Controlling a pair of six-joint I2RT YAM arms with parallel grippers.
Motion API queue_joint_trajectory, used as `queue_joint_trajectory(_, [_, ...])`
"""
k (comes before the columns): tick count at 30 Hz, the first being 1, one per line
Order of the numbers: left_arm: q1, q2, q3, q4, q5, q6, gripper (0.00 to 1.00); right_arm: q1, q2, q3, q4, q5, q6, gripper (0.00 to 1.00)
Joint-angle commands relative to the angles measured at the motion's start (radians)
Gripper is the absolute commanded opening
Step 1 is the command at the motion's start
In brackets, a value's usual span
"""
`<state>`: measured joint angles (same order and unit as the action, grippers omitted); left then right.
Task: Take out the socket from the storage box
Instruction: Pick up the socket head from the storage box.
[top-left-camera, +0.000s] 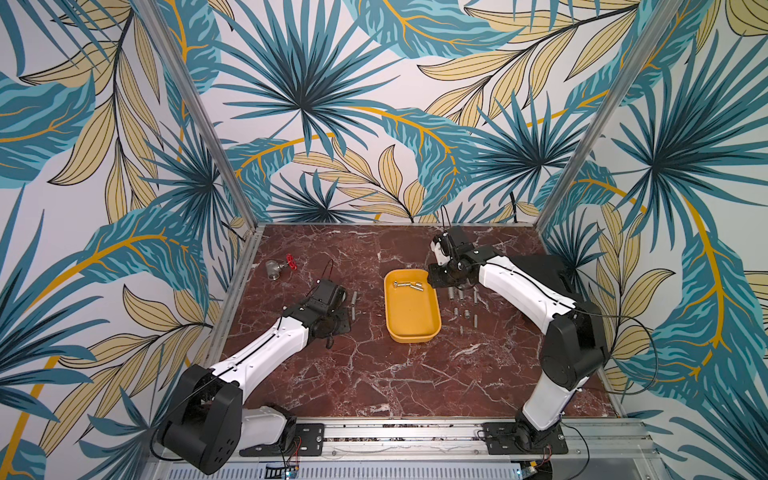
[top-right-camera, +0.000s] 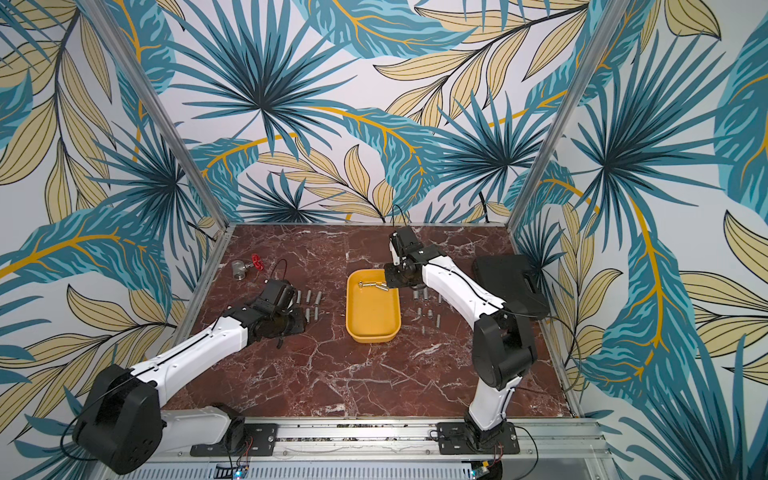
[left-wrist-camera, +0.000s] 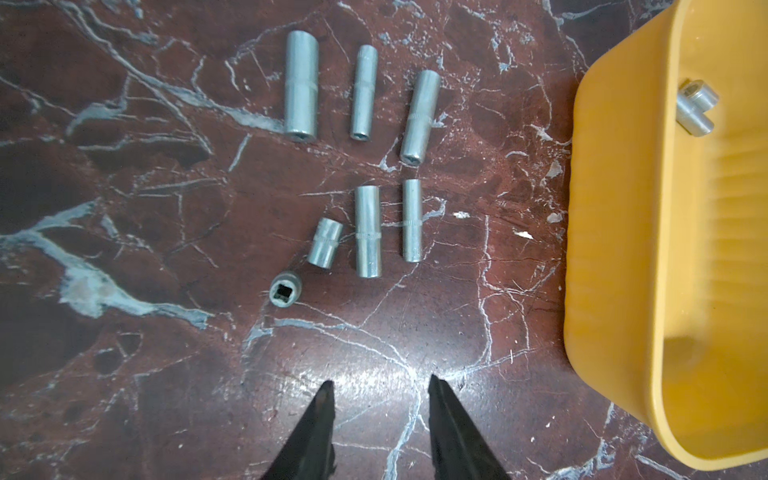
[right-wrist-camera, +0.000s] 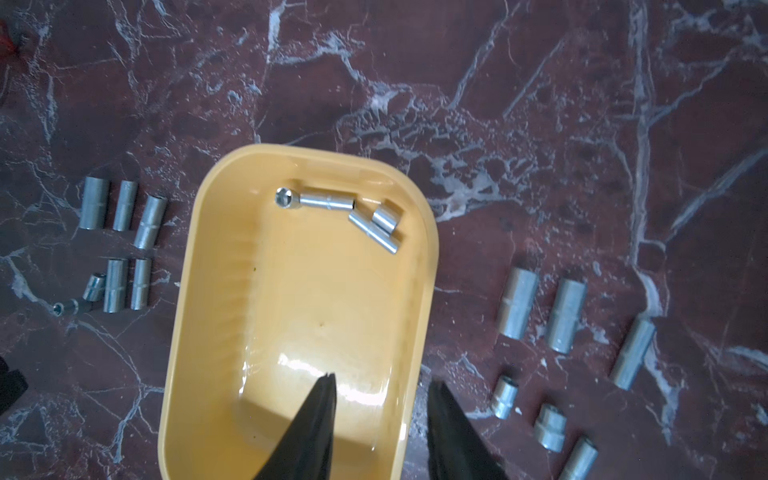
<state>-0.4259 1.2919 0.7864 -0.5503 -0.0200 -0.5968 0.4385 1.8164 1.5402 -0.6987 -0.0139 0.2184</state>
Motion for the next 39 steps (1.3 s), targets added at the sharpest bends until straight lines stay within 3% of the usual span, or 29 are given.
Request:
queue_joint_trajectory(1, [-0.01, -0.007, 0.016, 0.004, -0.021, -0.016, 0.41, 0.003, 0.114, 0.037, -0.019, 0.015, -0.079, 0.37])
queue_joint_trajectory(15, [-0.038, -0.043, -0.043, 0.032, -0.02, -0.062, 0.41, 0.017, 0.315, 0.164, 0.041, 0.097, -0.073, 0.33])
queue_joint_trajectory(39, [-0.054, -0.077, -0.095, 0.053, -0.029, -0.101, 0.41, 0.045, 0.455, 0.222, 0.019, 0.056, -0.088, 0.28])
